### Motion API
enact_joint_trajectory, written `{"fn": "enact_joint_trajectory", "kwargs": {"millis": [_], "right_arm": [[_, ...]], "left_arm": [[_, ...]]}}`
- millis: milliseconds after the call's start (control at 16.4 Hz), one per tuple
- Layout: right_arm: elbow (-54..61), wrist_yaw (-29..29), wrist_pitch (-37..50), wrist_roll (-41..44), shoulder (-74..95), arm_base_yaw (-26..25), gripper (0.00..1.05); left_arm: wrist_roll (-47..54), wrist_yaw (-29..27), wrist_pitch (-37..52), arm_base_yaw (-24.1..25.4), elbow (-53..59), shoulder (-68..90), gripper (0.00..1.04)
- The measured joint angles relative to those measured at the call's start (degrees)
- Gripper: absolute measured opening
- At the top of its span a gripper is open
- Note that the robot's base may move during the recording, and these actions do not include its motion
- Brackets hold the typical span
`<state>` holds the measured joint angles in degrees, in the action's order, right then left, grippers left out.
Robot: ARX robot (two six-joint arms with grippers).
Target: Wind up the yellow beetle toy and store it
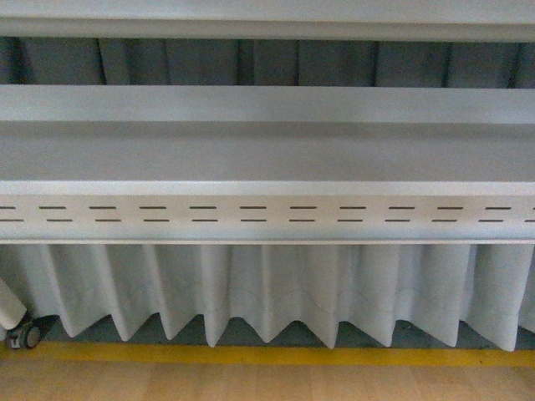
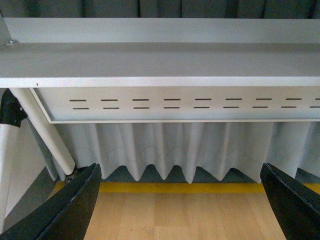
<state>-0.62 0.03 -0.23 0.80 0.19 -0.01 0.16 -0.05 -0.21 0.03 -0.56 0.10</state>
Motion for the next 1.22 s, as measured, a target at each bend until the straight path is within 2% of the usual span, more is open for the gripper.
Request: {"fn": "enact_joint_trajectory", "kwargs": {"millis": [1221], "right_arm": [[0.0, 0.0, 0.0, 0.0, 0.0, 0.0, 0.98]], "left_arm": [[0.0, 0.0, 0.0, 0.0, 0.0, 0.0, 0.98]]}}
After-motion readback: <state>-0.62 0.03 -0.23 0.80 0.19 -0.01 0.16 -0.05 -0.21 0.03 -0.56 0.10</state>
